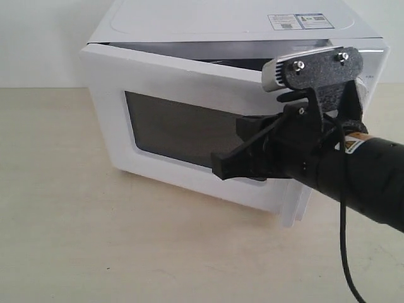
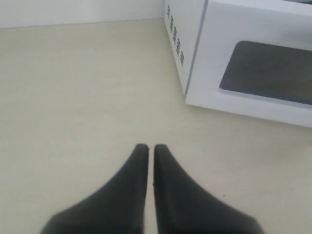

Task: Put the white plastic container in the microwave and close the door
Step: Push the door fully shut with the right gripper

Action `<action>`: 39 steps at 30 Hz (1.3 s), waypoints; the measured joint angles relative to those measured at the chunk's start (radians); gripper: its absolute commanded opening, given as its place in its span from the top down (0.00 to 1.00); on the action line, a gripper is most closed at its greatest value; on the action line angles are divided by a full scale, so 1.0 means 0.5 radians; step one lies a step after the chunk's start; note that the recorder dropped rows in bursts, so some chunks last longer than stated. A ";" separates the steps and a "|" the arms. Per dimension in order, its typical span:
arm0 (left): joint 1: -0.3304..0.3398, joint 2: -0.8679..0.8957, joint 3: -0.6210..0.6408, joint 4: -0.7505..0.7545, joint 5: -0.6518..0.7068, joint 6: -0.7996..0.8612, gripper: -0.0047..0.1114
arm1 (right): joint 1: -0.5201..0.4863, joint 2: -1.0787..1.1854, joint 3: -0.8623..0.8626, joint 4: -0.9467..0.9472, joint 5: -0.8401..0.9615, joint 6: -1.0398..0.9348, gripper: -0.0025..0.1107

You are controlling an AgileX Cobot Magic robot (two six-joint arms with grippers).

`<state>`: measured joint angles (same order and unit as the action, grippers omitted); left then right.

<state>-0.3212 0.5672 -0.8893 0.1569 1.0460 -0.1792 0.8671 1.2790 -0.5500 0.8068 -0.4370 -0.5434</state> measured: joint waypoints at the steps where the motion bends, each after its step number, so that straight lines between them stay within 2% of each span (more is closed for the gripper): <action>1: 0.000 -0.050 0.027 0.008 0.000 -0.005 0.92 | 0.000 0.009 -0.004 0.038 -0.030 -0.022 0.98; 8: 0.000 -0.333 0.095 0.016 0.008 -0.020 0.92 | 0.000 0.017 -0.013 0.382 -0.267 -0.352 0.98; 14: 0.000 -0.514 0.095 0.022 0.008 -0.008 0.92 | 0.000 0.019 -0.013 0.503 -0.406 -0.484 0.98; 21: 0.009 -0.758 0.142 0.128 0.031 -0.008 0.92 | -0.140 0.134 -0.042 0.515 -0.383 -0.514 0.98; 27: 0.067 -0.914 0.166 0.143 0.047 -0.008 0.92 | -0.168 0.214 -0.076 0.470 -0.422 -0.514 0.98; 37: 0.084 -0.981 0.166 0.158 0.121 -0.008 0.92 | -0.175 0.467 -0.282 0.457 -0.537 -0.519 0.98; 39: 0.084 -0.981 0.166 0.158 0.121 -0.008 0.92 | -0.230 0.490 -0.308 0.467 -0.541 -0.522 0.98</action>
<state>-0.2792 0.0769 -0.8062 0.2356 1.1063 -0.1830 0.7523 1.5238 -0.7040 1.0403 -0.7078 -0.8046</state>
